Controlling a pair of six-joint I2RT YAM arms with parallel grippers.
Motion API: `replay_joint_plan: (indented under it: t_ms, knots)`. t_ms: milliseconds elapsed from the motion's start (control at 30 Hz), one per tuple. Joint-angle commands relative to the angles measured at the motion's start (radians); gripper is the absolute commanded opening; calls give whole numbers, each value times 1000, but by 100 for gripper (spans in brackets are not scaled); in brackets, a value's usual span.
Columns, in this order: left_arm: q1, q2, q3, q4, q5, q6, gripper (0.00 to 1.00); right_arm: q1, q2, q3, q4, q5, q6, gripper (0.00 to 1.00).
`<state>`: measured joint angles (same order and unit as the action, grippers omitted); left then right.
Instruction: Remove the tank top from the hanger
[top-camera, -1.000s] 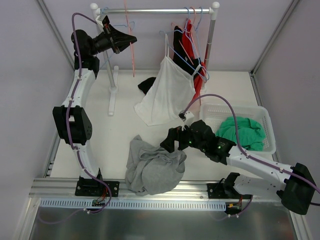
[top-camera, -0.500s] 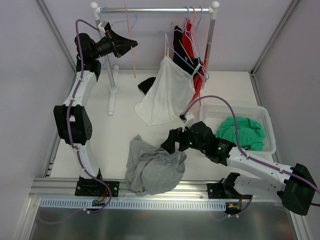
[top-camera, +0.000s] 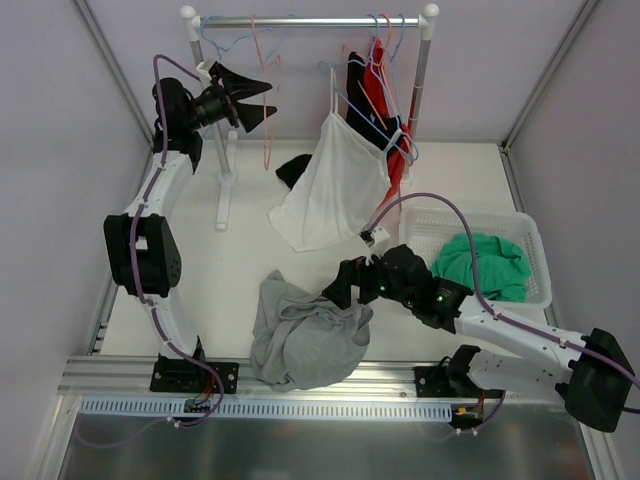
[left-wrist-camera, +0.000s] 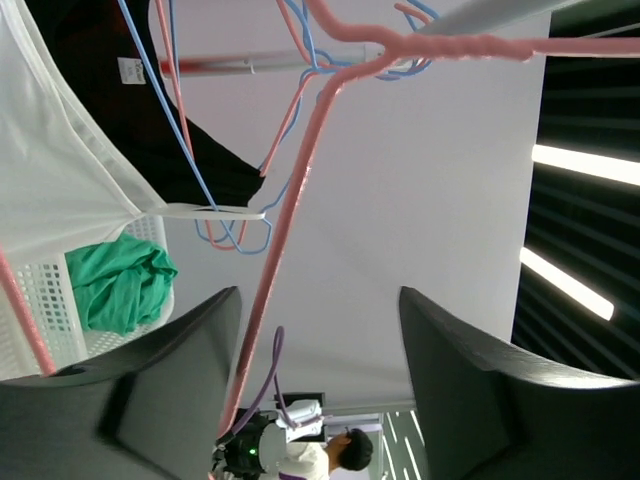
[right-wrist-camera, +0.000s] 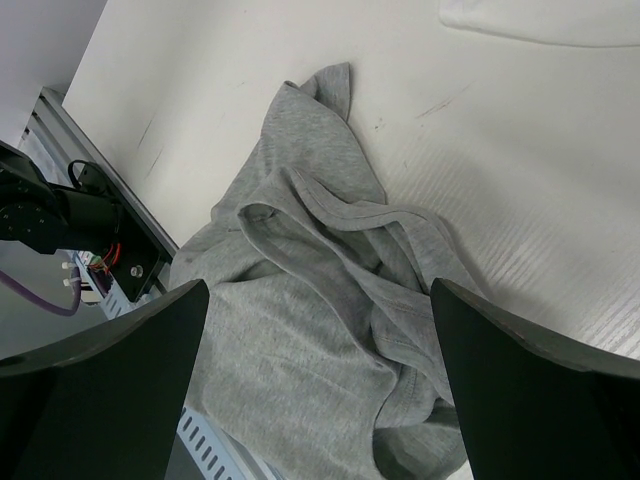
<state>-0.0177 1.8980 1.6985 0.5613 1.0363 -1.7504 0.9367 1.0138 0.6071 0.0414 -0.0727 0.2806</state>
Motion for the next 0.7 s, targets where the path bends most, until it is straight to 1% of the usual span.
replay_joint_plan:
  t_ms: [0,100,133,167,200,267,300,333,367,467,667]
  knots:
    - [5,-123,-39,29,-8,34,68,4,-17,-1,55,-7,9,100]
    - [-2,-183,-106,28,-9,64,71,4,-14,-1,61,-7,11,100]
    - [-4,-221,-149,28,-15,84,77,4,-11,-1,61,-7,9,100]
    - [-4,-240,-170,23,-21,97,98,2,-8,-1,64,-7,8,99]
    - [-4,-261,-190,14,-24,112,99,2,-3,0,64,-7,3,99]
    - [-4,-328,-229,-91,-54,207,99,4,15,5,64,-6,-14,99]
    - [-2,-352,-235,-139,-70,247,99,4,23,14,64,-16,-21,99]
    - [-2,-365,-226,-193,-84,329,99,4,31,20,64,-28,-33,99]
    - [-4,-393,-221,-275,-102,362,99,4,40,28,64,-45,-61,100]
    - [-2,-436,-221,-354,-128,430,99,2,80,62,46,-84,-98,99]
    - [-2,-491,-223,-468,-182,537,99,2,195,155,-15,-82,-176,99]
